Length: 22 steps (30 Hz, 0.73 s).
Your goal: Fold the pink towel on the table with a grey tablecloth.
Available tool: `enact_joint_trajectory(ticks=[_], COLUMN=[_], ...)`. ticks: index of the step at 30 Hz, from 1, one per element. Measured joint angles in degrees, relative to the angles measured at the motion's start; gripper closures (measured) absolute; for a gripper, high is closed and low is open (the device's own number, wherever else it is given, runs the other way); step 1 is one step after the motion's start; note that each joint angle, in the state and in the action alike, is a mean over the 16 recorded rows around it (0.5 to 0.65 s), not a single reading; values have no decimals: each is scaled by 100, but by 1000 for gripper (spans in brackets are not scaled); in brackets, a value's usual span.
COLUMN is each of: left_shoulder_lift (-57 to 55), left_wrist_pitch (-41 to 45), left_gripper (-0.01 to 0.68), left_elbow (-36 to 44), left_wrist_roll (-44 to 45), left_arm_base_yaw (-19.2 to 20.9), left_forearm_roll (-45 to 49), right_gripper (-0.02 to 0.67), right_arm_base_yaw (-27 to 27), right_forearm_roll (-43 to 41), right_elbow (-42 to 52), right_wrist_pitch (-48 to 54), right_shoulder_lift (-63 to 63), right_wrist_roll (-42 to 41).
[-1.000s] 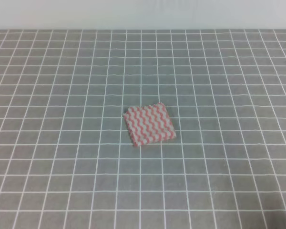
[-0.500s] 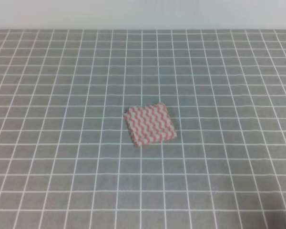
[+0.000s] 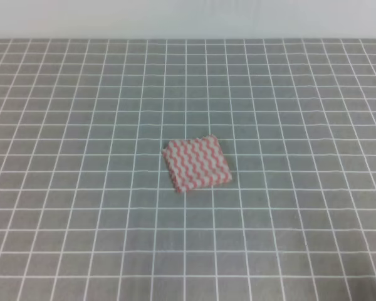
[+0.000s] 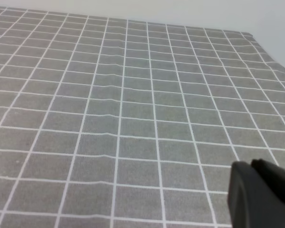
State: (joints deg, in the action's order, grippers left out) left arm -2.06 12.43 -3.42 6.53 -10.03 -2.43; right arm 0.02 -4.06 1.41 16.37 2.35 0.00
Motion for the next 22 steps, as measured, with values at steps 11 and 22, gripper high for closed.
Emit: enact_joint_trajectory(ticks=[11, 22], left_shoulder_lift=[92, 77], left_wrist_pitch=[559, 580], left_gripper=[673, 673], left_elbow=[447, 468], left_wrist_roll=[269, 275], left_arm_base_yaw=[158, 158], left_forearm_roll=[-45, -46], right_gripper=[665, 666], right_arm_base_yaw=[-1, -3], right_forearm_roll=[1, 5], right_elbow=[-9, -45], right_wrist_pitch=[11, 36], right_shoulder_lift=[-6, -30], right_wrist_roll=[0, 0])
